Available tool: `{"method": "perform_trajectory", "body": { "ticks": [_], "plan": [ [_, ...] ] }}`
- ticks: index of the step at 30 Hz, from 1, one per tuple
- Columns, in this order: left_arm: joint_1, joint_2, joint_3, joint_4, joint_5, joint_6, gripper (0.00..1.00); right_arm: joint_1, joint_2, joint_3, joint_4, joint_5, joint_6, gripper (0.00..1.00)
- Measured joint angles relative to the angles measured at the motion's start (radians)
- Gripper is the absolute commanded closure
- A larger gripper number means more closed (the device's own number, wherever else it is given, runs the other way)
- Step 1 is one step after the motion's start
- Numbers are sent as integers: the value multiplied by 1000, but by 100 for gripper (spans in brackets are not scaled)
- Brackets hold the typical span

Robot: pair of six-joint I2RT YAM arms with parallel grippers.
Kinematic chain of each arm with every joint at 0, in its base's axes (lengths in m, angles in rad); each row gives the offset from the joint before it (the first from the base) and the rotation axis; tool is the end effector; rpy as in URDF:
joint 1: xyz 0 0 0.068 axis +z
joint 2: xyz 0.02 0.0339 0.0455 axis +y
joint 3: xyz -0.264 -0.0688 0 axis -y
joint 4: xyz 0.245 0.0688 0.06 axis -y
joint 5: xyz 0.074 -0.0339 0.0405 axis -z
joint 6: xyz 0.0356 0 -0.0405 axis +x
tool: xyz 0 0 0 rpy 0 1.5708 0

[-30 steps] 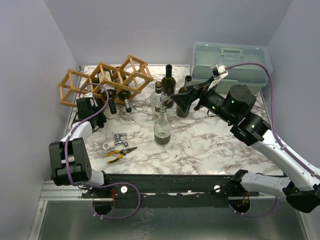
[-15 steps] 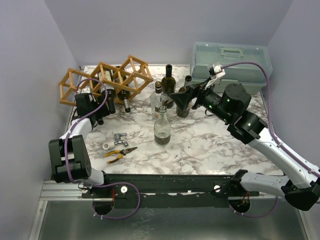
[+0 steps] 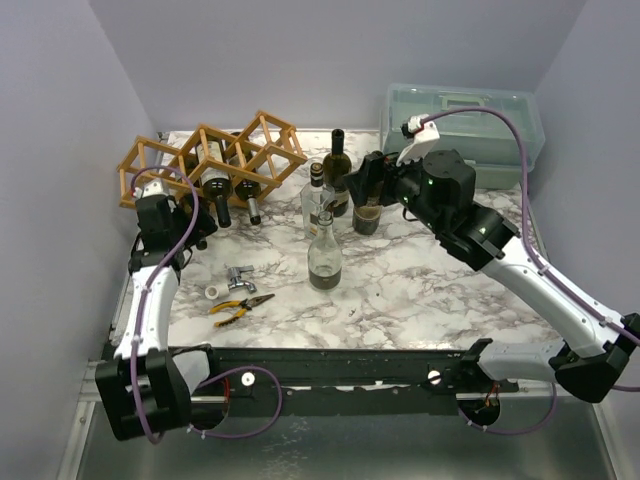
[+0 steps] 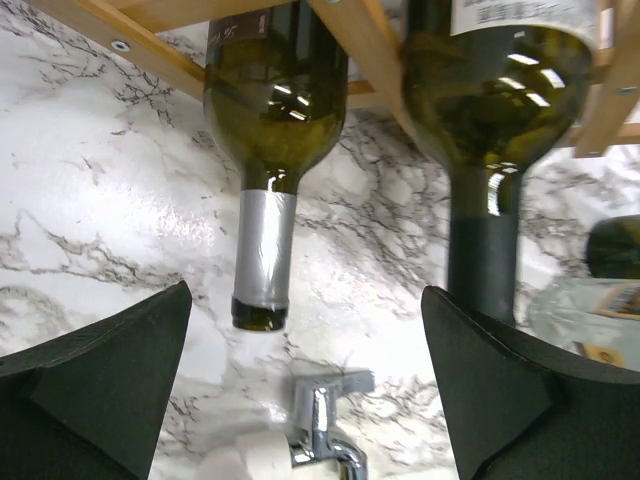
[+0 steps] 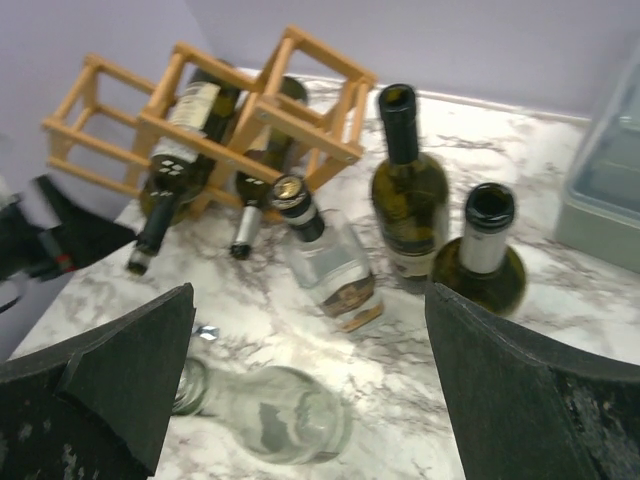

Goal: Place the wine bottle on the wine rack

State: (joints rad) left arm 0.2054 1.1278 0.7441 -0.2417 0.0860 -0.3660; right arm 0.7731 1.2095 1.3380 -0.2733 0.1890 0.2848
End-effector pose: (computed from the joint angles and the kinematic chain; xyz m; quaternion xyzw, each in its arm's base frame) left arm 0.2407 0.0470 0.2519 -0.2319 0.8590 -0.0746 0.4503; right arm 0.1978 0.1836 0.4356 -0.1221 0.7456 0.2670 0.5982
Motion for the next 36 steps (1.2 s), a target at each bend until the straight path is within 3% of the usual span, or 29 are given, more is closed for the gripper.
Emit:
{"method": "perform_trajectory", "body": {
  "ticks": [7,13,17,23,30,34,36],
  "plan": [
    [0,-182,45,-129,39,-53,2,-1,117,131,-115,240,-52,0],
    [-19,-252,150,-225,83,-57,4,-16,313,346,-278,324,-64,0],
    [-111,-243,259,-238,125,-46,4,-32,441,476,-388,357,-56,0],
    [-349,-190,417,-242,158,-17,5,-81,582,587,-493,375,-31,8],
    [-526,-168,521,-182,214,-40,5,-124,640,572,-500,377,26,21],
    [-588,-168,526,-104,255,-87,5,-125,616,459,-411,396,44,30],
    [-599,-166,526,-82,267,-107,5,-125,597,381,-356,407,47,40]
  ]
}}
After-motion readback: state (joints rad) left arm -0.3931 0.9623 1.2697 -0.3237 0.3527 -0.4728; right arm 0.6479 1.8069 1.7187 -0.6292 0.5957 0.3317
